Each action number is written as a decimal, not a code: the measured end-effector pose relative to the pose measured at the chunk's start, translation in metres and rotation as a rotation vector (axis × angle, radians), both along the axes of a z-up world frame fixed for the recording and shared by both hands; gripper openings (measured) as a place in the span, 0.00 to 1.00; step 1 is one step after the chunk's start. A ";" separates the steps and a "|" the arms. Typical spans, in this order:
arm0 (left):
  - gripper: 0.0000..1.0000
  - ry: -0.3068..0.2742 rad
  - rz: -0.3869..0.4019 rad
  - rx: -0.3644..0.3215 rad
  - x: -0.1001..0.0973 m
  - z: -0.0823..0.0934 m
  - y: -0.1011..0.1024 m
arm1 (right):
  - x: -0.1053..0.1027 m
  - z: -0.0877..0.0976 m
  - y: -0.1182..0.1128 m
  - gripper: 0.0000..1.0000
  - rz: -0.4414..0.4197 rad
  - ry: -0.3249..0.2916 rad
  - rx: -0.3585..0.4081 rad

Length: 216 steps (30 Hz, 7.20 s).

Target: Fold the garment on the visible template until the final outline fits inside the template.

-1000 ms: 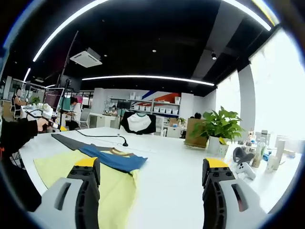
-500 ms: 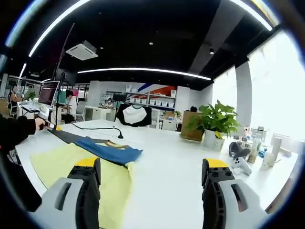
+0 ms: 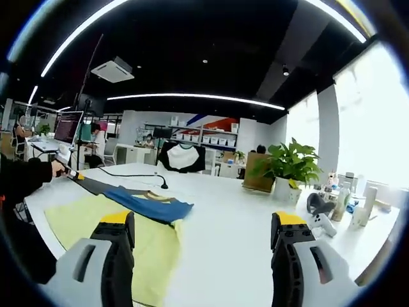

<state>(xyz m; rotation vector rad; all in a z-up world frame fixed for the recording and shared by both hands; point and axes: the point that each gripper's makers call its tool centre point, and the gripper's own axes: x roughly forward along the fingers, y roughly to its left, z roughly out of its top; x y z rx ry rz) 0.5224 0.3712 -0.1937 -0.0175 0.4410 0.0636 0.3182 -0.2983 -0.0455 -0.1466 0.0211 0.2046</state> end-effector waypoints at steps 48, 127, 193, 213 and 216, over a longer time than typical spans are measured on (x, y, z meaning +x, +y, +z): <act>0.01 -0.204 0.017 -0.101 0.020 0.108 -0.034 | -0.003 -0.002 -0.025 0.94 -0.061 0.029 -0.048; 0.02 -0.190 -0.653 -0.357 0.062 0.199 -0.410 | 0.006 -0.030 -0.042 0.92 -0.090 0.083 -0.042; 0.03 0.071 -0.871 -0.405 0.031 0.033 -0.547 | -0.004 -0.020 -0.063 0.90 -0.151 0.046 -0.019; 0.32 -0.039 -1.013 -0.430 0.032 0.069 -0.538 | 0.002 -0.026 -0.063 0.90 -0.152 0.062 -0.024; 0.45 -0.056 -1.044 -0.325 0.028 0.073 -0.530 | 0.001 -0.025 -0.063 0.90 -0.151 0.060 -0.025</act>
